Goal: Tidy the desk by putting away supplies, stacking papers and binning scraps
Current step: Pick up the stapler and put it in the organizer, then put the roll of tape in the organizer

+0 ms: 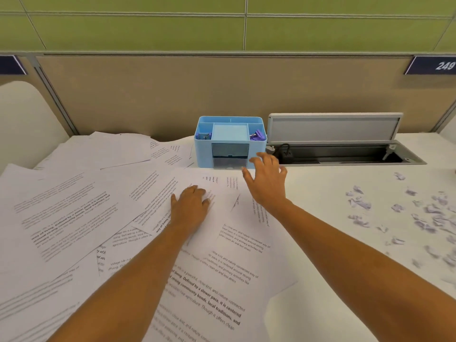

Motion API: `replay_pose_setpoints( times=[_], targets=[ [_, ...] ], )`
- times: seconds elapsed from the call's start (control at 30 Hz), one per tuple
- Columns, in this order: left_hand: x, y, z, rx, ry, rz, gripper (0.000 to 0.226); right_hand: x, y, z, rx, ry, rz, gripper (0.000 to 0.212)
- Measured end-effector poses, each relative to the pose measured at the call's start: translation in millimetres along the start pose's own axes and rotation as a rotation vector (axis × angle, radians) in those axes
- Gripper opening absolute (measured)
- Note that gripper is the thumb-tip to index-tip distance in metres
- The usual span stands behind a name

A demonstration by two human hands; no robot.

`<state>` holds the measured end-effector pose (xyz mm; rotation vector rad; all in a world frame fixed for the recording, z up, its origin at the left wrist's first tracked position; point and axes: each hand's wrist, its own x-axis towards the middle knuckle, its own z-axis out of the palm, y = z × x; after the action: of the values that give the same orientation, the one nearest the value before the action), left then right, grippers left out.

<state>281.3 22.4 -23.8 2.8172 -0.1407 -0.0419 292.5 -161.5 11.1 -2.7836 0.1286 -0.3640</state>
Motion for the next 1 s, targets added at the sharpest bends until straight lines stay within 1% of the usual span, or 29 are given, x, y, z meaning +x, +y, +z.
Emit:
replay_pose_setpoints(
  times=[0.13,0.27,0.4,0.47,0.57,0.63,0.67,0.73,0.83,1.0],
  targets=[
    [-23.1,-30.7,-18.7,-0.031,0.1,-0.032,0.037,-41.9,-14.6,10.4,0.07,-0.1,-0.039,0.042],
    [-52.1,-63.2,-30.4,-0.039,0.202,-0.083,0.036,-80.1,-37.9,15.3,0.165,-0.171,-0.165,0.033],
    [-83.8,-88.2,-34.1,0.023,0.159,-0.14,0.042,-114.3,-74.6,19.1,0.306,-0.295,-0.309,0.029],
    [-94.7,-95.3,-35.5,0.041,0.142,-0.15,0.044,-126.2,-93.5,22.9,0.323,-0.388,-0.401,0.037],
    [-107.2,-100.2,-37.0,0.05,0.135,-0.154,0.046,-136.1,-114.4,31.2,0.245,-0.471,-0.546,0.061],
    [-113.7,-102.4,-37.0,0.038,0.141,-0.156,0.045,-139.7,-123.1,36.6,0.176,-0.482,-0.579,0.072],
    [-116.3,-103.5,-36.6,0.032,0.142,-0.158,0.045,-141.3,-126.2,39.0,0.149,-0.481,-0.577,0.074],
    [-121.1,-105.8,-34.6,0.027,0.132,-0.163,0.044,-144.4,-130.6,42.7,0.115,-0.454,-0.558,0.068],
    [-125.3,-109.9,-32.1,0.01,0.131,-0.168,0.043,-146.9,-134.9,45.5,0.141,-0.412,-0.515,0.056],
    [-121.8,-108.2,-31.5,-0.025,0.163,-0.161,0.042,-133.1,-127.5,40.8,0.282,-0.344,-0.464,0.059]
  ],
)
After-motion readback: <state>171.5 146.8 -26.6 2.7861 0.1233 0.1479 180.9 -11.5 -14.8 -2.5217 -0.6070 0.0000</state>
